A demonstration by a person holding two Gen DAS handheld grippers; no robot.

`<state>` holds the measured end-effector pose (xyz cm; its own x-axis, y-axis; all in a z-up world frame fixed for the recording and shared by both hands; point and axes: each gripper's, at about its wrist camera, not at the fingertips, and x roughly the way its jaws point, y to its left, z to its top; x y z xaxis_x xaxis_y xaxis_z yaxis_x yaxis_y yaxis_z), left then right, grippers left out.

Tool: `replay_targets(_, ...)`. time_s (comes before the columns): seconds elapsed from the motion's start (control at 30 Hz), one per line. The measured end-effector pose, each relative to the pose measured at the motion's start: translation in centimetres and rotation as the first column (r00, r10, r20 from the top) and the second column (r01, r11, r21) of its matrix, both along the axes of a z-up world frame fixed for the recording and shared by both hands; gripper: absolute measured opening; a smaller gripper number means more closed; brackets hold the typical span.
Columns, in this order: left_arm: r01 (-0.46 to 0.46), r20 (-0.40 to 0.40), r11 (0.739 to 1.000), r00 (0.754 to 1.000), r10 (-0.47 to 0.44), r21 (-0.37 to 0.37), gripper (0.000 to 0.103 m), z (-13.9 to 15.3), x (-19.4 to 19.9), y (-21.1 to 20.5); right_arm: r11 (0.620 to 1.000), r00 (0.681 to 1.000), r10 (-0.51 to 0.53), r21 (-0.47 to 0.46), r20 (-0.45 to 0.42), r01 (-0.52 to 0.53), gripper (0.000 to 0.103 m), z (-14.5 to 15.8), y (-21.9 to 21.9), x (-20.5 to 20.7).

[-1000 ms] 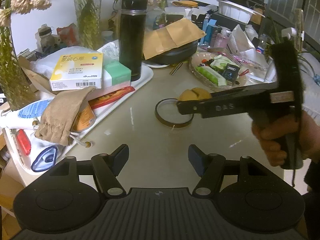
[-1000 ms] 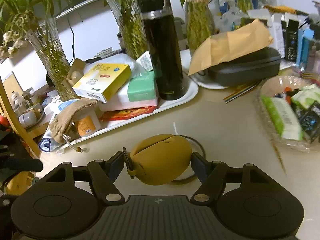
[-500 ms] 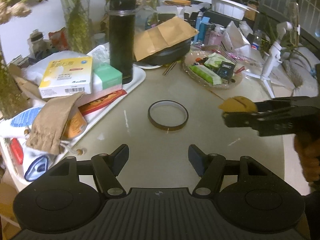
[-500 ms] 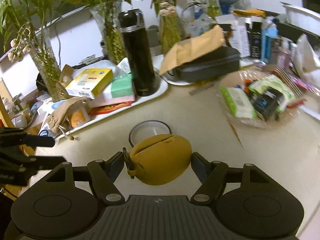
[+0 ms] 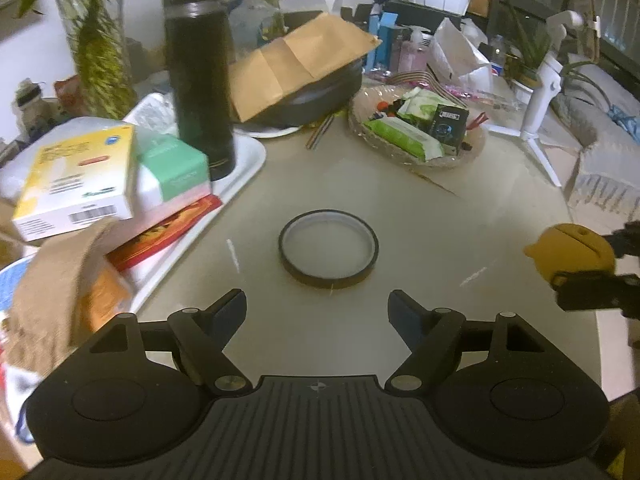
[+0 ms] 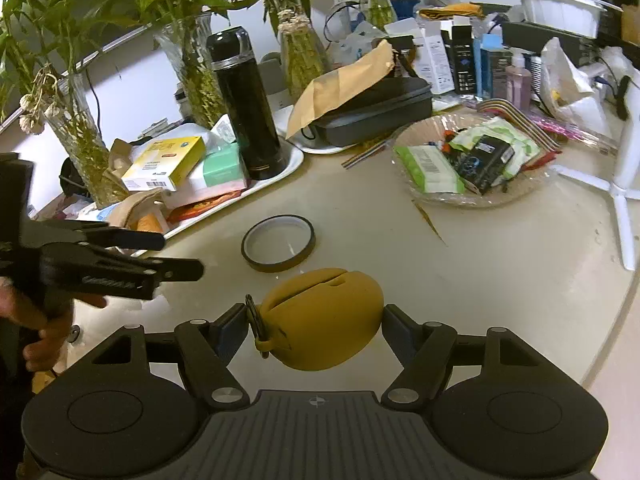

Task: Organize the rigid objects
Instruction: 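Close the left tool around the clear black-rimmed ring while the right tool holds the pouch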

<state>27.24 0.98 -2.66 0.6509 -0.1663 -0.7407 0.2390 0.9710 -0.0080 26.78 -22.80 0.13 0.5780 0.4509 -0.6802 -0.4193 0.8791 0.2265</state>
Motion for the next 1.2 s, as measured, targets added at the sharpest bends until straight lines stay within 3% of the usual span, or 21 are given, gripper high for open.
replay_targets(0.33,0.076,-0.010,0.993,0.997,-0.075,0.092,0.084,-2.3,3.5,-1.5,0.999,0.999,-0.039,0.017,0.007,0.039,0.075,0.4,-1.3,-0.6)
replay_targets(0.53,0.129,-0.059,0.983,0.991,-0.122,0.131,0.085,-4.2,5.6,-2.3,0.999,0.999,-0.050,0.020,0.005,0.050,0.075,0.4,-1.6,0.0)
replay_targets(0.73,0.142,-0.089,0.983,0.987,-0.132,0.112,0.085,-5.3,7.1,-2.5,0.998,0.999,-0.047,0.037,0.001,0.047,0.075,0.4,-1.8,0.3)
replay_targets(1.2,0.112,-0.066,0.992,0.992,-0.108,0.066,0.090,-5.9,9.4,-3.4,1.000,1.000,-0.025,0.005,0.002,0.025,0.075,0.2,-1.5,0.5)
